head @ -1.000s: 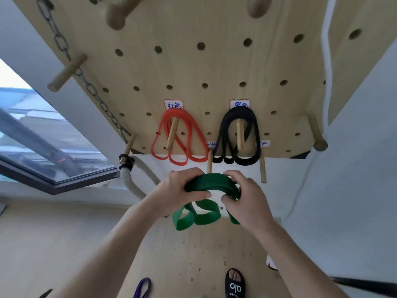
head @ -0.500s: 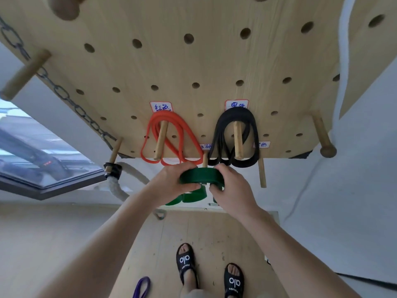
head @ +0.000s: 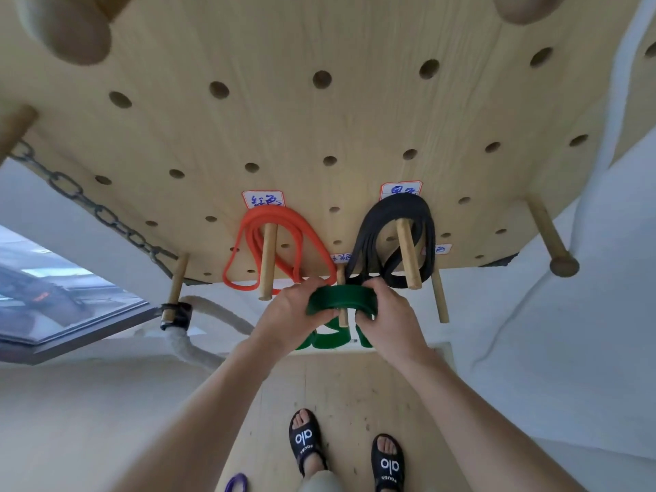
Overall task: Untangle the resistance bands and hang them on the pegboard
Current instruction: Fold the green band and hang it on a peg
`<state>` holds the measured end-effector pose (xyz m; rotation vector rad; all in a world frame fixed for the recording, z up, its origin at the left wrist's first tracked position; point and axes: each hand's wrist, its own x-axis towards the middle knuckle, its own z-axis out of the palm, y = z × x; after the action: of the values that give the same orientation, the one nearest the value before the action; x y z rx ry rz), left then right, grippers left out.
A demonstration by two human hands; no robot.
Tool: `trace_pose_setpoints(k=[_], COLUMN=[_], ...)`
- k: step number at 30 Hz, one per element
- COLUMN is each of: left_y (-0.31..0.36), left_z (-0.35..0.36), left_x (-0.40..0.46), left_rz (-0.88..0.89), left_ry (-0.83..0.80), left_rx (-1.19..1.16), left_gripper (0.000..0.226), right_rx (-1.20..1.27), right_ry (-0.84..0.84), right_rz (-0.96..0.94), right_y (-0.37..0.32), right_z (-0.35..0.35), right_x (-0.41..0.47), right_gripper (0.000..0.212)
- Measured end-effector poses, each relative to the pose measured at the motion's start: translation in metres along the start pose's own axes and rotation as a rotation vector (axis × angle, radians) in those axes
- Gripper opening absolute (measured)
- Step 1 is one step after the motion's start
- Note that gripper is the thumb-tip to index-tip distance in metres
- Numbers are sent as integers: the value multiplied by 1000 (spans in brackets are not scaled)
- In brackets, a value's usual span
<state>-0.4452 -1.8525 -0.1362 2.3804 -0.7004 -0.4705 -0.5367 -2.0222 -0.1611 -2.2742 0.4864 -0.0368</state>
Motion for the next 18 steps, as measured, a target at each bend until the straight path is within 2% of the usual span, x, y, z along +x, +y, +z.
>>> trace_pose_setpoints(k=[5, 13, 18], left_y=[-5, -12, -19], left_z=[2, 10, 16], left_x=[3, 6, 6], left_rz=[15, 35, 60], left_ry=[-8, 5, 4], left_rx=[16, -47, -70], left_gripper=[46, 48, 45], right_rx=[-39, -106, -69], right_ry=[75, 151, 218], right_rz=[-63, -58, -52], right_y=[3, 0, 2], right_z=[12, 23, 29], right_x=[-1, -4, -7], right_gripper=[39, 52, 41])
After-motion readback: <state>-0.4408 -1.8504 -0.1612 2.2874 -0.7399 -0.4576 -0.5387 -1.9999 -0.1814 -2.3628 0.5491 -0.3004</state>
